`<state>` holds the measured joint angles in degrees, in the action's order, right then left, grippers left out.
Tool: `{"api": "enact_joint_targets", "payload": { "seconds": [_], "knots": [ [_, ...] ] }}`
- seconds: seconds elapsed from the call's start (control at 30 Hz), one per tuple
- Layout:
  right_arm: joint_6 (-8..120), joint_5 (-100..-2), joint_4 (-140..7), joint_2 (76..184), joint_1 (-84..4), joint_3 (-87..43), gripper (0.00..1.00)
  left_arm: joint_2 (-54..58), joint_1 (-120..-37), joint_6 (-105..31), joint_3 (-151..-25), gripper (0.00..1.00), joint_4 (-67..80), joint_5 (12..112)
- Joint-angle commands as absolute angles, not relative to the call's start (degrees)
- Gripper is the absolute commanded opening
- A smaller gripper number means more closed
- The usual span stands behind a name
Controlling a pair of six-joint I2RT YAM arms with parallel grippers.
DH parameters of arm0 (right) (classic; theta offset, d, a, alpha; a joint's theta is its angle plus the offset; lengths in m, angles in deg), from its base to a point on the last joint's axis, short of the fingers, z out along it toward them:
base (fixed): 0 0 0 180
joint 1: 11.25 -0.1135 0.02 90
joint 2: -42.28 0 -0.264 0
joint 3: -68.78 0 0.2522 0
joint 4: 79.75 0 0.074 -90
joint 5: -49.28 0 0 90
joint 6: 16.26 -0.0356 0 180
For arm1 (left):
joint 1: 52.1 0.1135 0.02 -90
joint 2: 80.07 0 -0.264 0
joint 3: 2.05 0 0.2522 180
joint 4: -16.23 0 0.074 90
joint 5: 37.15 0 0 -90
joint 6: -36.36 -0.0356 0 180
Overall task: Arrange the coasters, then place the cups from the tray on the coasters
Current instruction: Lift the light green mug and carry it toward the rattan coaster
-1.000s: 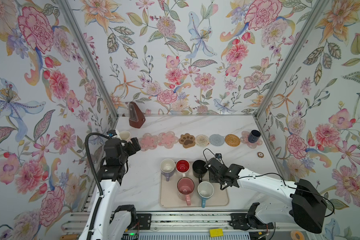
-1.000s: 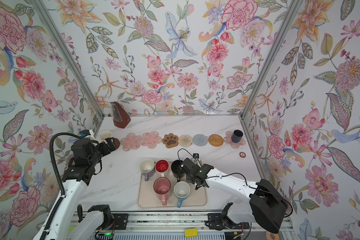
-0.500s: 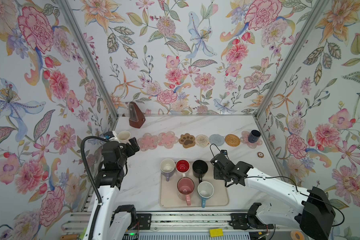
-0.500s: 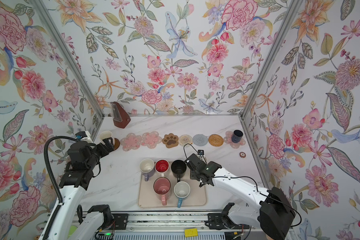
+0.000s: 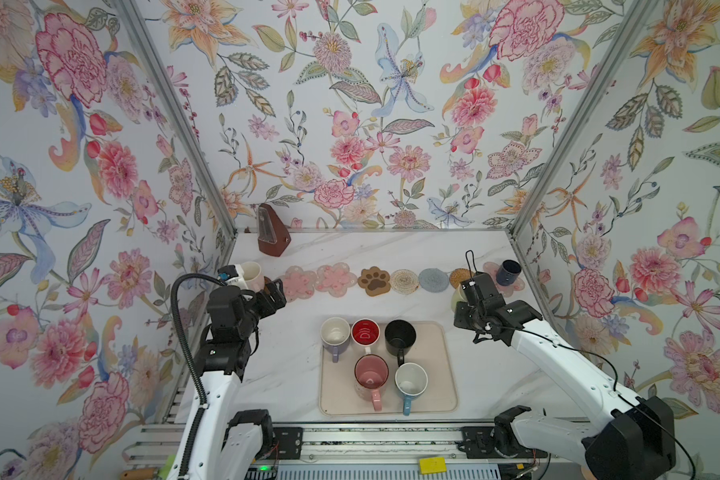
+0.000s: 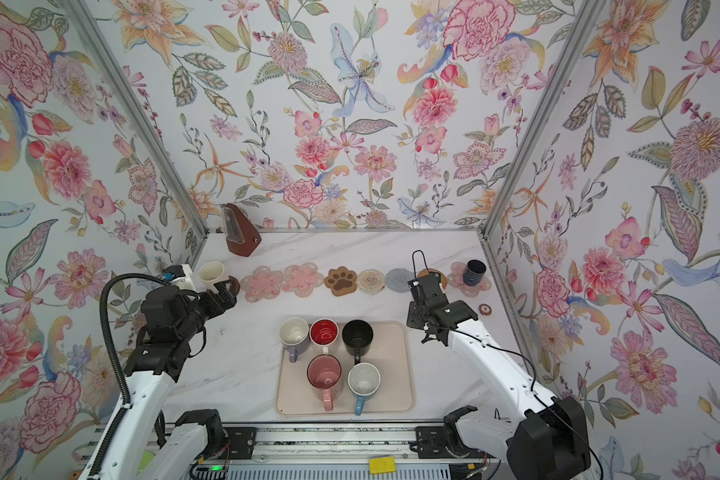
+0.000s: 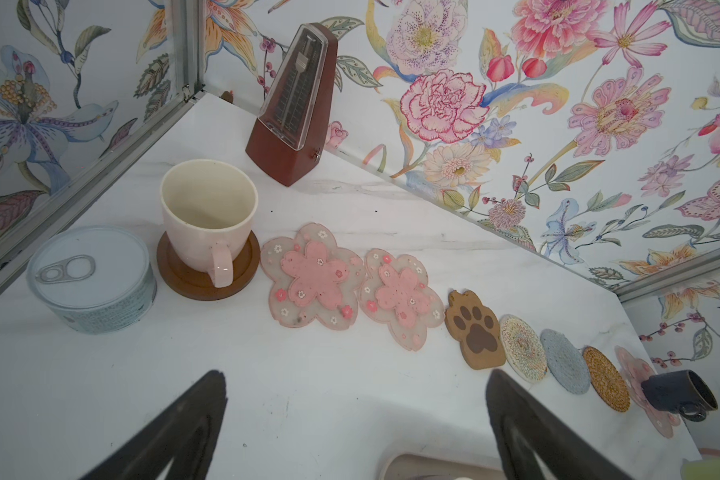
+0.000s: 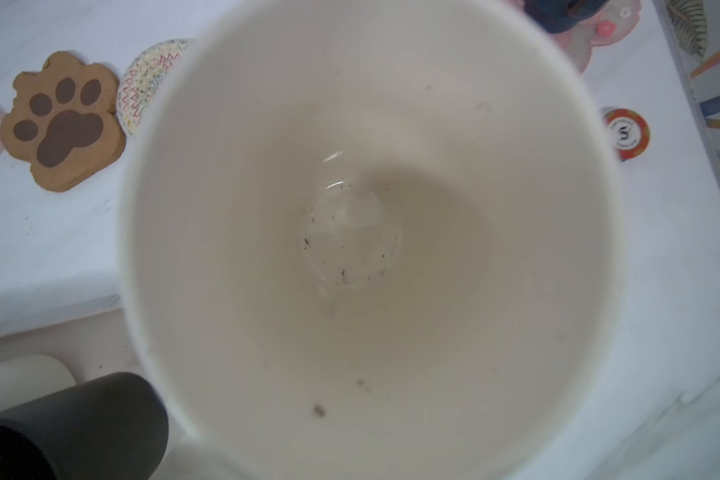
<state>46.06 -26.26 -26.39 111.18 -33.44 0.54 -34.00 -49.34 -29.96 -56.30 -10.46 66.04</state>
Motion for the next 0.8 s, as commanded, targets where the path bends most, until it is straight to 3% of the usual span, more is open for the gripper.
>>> {"api": "enact_joint_targets", "payload": {
  "seconds": [0.0, 0.2, 0.77],
  "knots": [
    [54.29, -29.19, -31.47, 114.39, -29.38, -3.59, 0.0, -34.7, -49.29, -31.05, -55.48, 0.99, -7.55, 69.4],
    [58.36, -32.17, -36.83, 122.07, -23.12, -8.38, 0.0, -35.95, -49.29, -30.83, -54.35, 0.99, -5.62, 69.85],
    [61.79, -34.45, -40.76, 139.05, -16.13, -20.54, 0.0, -35.77, -49.29, -30.61, -53.32, 0.99, -3.95, 70.8]
  ]
}}
